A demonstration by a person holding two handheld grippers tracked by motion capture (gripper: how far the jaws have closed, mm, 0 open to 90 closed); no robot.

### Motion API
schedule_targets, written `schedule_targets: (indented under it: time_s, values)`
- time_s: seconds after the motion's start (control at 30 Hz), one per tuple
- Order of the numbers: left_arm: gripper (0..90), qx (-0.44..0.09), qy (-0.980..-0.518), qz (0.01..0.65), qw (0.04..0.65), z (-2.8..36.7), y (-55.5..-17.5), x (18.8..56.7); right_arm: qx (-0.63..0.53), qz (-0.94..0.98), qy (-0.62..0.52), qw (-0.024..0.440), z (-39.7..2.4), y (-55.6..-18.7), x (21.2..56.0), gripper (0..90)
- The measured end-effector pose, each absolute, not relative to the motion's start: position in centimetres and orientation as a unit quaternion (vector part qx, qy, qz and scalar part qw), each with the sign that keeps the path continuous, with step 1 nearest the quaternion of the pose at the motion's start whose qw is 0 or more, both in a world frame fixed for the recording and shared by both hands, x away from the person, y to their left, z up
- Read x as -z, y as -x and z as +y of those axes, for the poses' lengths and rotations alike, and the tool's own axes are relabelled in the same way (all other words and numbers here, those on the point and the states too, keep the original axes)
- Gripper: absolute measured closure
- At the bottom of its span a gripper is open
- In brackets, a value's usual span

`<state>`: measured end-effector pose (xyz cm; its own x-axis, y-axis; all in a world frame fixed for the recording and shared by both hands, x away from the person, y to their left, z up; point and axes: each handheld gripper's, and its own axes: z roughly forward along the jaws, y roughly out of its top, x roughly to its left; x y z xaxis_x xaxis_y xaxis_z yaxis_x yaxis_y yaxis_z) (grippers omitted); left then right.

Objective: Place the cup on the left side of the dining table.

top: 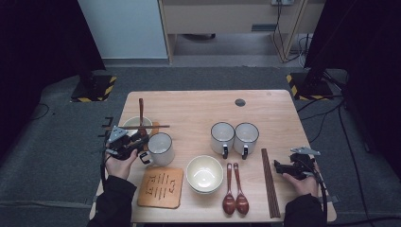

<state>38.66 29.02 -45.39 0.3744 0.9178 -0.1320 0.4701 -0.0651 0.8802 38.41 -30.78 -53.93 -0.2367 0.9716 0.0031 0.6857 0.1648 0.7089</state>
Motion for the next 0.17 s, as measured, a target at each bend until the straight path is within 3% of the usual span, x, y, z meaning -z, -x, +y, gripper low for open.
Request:
schedule_targets:
  time_s: [0.17]
  values:
    - [45.6,-0.261,-0.677,0.517,0.453,30.2,-37.8,45.8,-0.303,0.726,-0.571,0.236,-30.8,-38.4,53.9,2.4]
